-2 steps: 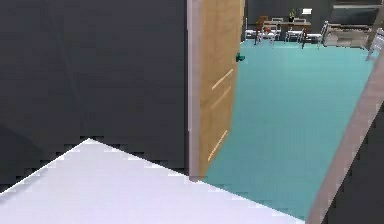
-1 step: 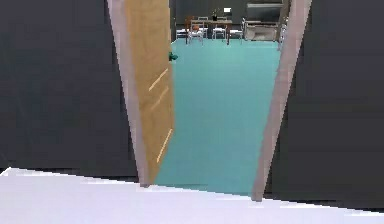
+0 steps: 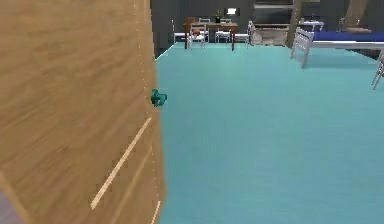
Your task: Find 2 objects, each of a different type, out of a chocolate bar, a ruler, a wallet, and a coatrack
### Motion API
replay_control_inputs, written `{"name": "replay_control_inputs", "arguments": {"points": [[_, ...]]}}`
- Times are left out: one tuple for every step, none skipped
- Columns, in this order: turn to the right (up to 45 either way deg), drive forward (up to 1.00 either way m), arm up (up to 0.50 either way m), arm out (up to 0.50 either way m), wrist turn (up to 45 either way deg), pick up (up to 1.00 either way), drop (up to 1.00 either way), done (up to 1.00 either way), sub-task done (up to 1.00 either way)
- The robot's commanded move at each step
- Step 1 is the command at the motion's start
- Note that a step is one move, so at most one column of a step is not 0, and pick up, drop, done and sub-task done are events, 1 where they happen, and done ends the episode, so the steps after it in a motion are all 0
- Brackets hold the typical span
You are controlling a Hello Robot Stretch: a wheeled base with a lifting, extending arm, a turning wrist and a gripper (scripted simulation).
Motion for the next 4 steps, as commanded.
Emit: {"name": "replay_control_inputs", "arguments": {"points": [[6.0,0.00,0.00,0.00,0.0,0.00,0.00,0.00,0.00],[0.0,0.20,0.00,0.00,0.0,0.00,0.00,0.00,0.00],[15.0,0.00,0.00,0.00,0.0,0.00,0.00,0.00,0.00],[0.0,1.00,0.00,0.00,0.0,0.00,0.00,0.00,0.00]]}}
